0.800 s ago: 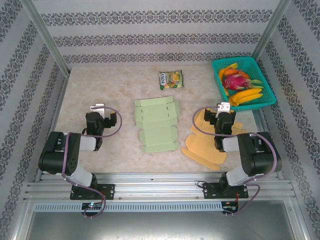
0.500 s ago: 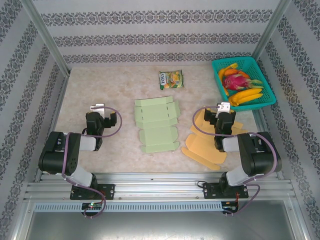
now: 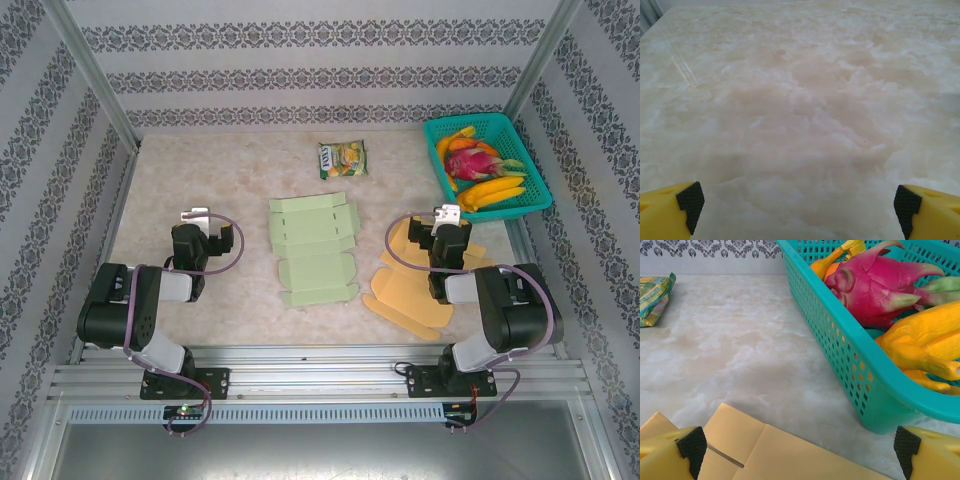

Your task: Fold the paper box

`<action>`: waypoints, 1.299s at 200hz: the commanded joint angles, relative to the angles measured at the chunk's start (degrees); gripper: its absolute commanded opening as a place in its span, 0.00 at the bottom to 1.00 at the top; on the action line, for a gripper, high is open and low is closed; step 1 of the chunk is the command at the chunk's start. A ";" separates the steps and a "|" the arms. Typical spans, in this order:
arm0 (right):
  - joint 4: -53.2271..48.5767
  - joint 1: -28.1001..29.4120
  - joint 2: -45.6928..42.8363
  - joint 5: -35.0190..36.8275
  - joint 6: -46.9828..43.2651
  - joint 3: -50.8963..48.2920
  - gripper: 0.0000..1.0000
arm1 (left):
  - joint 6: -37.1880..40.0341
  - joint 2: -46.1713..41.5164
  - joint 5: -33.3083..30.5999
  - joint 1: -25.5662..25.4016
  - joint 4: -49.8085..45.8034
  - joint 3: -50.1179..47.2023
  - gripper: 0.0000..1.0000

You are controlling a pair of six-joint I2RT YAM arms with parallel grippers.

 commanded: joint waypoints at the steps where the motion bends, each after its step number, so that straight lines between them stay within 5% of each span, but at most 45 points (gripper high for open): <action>1: 0.41 -0.34 -0.91 0.21 1.39 0.93 0.98 | -0.02 0.15 0.96 0.84 0.03 1.22 1.00; 118: 0.32 -0.01 -1.36 -1.00 0.18 0.91 0.98 | -0.16 -0.62 1.75 1.32 -1.14 1.50 1.00; 151: -2.67 1.14 -7.45 3.54 0.34 0.14 0.98 | -3.61 -9.59 -8.64 0.54 -17.31 6.08 1.00; 184: -12.41 3.00 -17.76 13.57 3.13 0.14 0.98 | -16.97 -19.84 -21.11 0.58 -31.18 8.37 1.00; 201: -15.84 3.31 -23.23 12.81 5.78 0.14 0.98 | -23.78 -22.13 -26.43 0.58 -36.46 9.03 1.00; 231: -21.76 5.32 -30.69 7.37 7.18 -0.57 0.98 | -24.18 -21.40 -19.35 0.53 -39.35 11.06 1.00; 260: -37.93 9.52 -36.58 5.36 12.30 6.59 0.98 | -27.18 -20.03 -5.45 -0.50 -46.52 17.36 1.00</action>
